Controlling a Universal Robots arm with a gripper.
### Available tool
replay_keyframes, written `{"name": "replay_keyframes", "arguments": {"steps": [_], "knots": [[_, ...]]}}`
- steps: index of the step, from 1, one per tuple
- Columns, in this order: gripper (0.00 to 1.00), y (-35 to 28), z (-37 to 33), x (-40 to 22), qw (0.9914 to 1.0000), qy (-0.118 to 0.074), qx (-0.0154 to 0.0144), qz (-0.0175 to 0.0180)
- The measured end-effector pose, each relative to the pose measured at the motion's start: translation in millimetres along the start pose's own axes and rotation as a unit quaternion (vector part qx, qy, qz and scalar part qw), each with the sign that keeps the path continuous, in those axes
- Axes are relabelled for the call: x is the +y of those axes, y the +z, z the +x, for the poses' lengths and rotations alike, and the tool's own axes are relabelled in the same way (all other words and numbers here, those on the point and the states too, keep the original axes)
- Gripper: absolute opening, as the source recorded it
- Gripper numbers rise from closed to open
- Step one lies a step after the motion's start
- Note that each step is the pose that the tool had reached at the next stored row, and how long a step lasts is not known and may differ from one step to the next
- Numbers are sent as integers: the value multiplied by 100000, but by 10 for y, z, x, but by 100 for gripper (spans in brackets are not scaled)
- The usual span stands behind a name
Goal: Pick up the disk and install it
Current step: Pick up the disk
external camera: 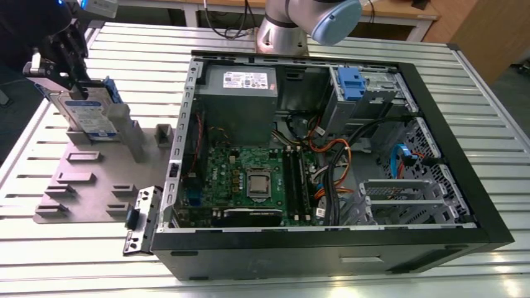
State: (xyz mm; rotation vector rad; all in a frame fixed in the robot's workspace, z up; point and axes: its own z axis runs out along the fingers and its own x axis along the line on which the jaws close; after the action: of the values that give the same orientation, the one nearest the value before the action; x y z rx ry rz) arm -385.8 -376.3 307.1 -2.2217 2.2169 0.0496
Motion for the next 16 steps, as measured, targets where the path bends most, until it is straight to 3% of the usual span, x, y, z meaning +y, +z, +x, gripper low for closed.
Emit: {"name": "replay_keyframes", "arguments": {"steps": [9, 16], "knots": [[35, -2, 0, 0, 100000, -230, 5, -7], [35, -105, -2, 1, 100000, -176, 7, -6]]}}
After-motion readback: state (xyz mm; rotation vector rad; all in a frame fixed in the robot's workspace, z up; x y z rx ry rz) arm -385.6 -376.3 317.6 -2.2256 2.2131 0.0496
